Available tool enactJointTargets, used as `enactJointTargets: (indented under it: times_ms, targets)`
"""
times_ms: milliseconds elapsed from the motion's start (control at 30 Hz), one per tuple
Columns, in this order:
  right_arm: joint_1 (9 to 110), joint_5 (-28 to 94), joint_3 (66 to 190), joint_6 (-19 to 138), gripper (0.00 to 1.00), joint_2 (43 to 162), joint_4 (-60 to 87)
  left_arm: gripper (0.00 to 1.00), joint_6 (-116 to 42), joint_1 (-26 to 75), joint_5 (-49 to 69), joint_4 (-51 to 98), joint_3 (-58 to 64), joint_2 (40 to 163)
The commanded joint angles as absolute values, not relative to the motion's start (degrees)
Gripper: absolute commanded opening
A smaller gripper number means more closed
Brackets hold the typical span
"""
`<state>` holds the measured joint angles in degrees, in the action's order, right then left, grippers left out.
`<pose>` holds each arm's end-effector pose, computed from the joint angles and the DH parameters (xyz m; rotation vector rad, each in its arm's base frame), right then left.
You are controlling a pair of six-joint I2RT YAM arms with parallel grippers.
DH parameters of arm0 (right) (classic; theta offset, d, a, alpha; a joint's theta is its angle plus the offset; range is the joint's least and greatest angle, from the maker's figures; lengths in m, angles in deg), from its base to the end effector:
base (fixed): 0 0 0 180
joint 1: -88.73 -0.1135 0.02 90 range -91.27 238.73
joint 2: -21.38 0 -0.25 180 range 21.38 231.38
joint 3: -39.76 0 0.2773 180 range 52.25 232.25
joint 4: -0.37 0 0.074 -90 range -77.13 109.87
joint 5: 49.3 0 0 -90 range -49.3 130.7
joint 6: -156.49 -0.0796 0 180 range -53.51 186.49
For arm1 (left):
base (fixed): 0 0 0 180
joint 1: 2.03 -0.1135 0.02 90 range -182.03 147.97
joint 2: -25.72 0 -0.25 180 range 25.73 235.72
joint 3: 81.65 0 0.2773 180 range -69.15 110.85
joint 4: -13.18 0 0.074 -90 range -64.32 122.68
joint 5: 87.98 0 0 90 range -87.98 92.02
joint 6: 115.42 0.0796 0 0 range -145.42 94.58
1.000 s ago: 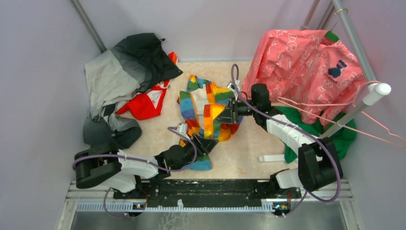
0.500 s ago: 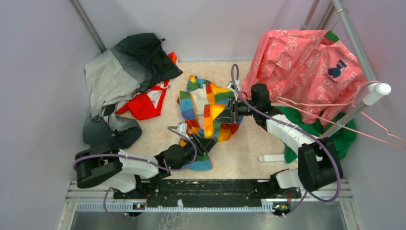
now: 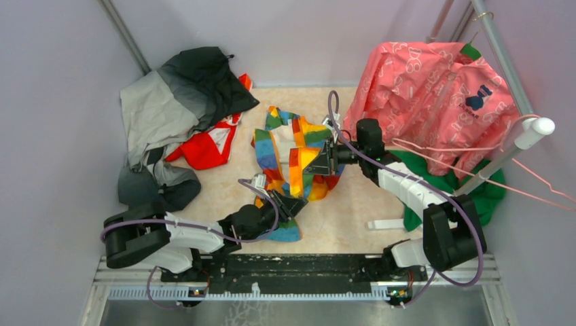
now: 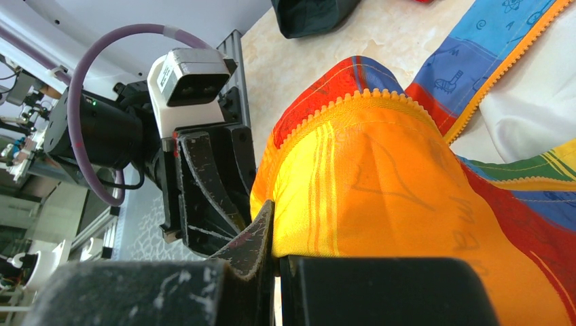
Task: Zip up the jacket
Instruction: Adjust the zipper on the jacket.
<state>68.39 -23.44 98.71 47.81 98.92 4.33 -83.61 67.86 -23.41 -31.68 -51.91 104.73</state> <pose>0.2839 0.1816 0.2275 -0.8112 1.8631 1.5251 0.1348 -0.2688 0.1376 -0.1887 1.8103 -1.3071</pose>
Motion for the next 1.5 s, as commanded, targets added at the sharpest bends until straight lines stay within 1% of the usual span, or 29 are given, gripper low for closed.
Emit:
enactJointTargets:
  times_ms: [0,100,167,367,567,733,867,1133,1367,1467]
  targets:
    - [68.8,-23.9,98.8,48.4,0.00,98.3,2.3,0.22,-85.0,67.4,-22.1,-31.4,-51.8,103.8]
    - [68.8,-23.9,98.8,48.5,0.00,98.3,2.3,0.19,-85.1,67.2,-21.9,-31.7,-51.9,103.8]
    - [68.7,-23.8,98.8,48.5,0.00,98.3,2.4,0.16,-85.0,67.1,-21.8,-32.4,-52.0,103.9]
    - [68.7,-23.5,98.8,49.0,0.00,98.2,2.8,0.00,-85.5,66.5,-20.3,-35.5,-53.2,104.7]
    - [68.4,-20.9,98.8,54.9,0.00,97.9,5.7,0.00,-89.8,65.6,-17.4,-39.6,-57.3,103.9]
    - [67.2,-20.8,95.8,57.2,0.00,96.7,0.8,0.00,-93.6,64.3,-14.1,-43.5,-60.2,104.0]
    - [65.7,-19.6,94.1,63.9,0.00,95.4,-0.8,0.00,-98.4,61.5,-5.8,-44.3,-60.5,105.6]
    - [65.7,-19.9,92.4,68.2,0.00,94.4,-8.9,0.00,-105.5,57.8,14.0,-48.9,-60.0,114.6]
    - [66.9,-21.6,92.6,64.7,0.00,93.9,-16.6,0.00,-107.4,56.6,22.0,-51.3,-59.9,122.4]
    - [67.2,-22.3,92.9,65.5,0.00,93.8,-15.9,0.00,-106.7,56.1,24.3,-49.4,-59.3,123.5]
